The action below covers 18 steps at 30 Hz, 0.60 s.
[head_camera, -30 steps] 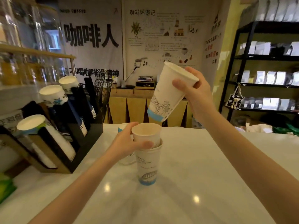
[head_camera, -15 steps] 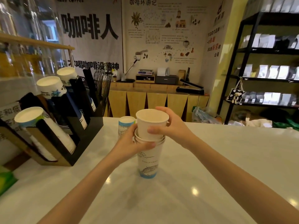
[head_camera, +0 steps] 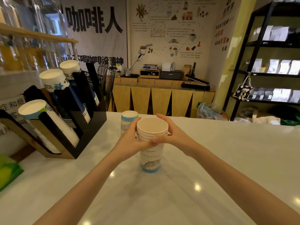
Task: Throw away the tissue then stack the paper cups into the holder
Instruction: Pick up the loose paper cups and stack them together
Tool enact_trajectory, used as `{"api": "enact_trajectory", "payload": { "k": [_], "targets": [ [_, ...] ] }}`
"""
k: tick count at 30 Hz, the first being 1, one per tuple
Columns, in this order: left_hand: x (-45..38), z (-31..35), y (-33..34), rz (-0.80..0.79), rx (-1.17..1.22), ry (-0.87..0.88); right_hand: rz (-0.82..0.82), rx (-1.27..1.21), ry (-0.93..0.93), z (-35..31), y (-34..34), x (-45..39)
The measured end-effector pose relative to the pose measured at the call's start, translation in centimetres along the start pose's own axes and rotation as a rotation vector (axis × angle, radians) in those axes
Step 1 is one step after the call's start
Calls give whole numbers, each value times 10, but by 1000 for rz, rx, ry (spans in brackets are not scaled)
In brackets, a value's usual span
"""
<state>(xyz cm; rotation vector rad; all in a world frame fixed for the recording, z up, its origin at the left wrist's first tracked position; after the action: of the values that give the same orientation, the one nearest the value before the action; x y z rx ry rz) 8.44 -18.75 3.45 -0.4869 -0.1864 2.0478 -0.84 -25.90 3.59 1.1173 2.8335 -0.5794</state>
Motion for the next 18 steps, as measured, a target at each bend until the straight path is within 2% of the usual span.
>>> {"api": "enact_trajectory", "payload": {
  "k": [3, 10, 13, 18],
  "targets": [
    [3, 11, -5, 0, -124, 54, -103, -52, 28, 10, 4, 2],
    [16, 53, 0, 57, -511, 428, -189, -9, 63, 55, 39, 11],
    [14, 63, 1, 87, -525, 483, -121, 17, 89, 69, 36, 4],
    [-3, 88, -20, 191, -381, 476, 4, 36, 60, 53, -5, -10]
  ]
}}
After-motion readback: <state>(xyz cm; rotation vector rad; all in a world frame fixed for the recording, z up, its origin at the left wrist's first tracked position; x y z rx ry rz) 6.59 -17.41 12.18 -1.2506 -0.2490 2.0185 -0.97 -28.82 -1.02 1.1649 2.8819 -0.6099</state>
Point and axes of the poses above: each hand's wrist, its own x-axis away from the middle knuckle, its own y-axis out of the palm, z = x × y, the point moved 10 cm from there along -x, towards the middle knuckle, and after that the axes turned 5 degrees about z, right-handed, at the moved point
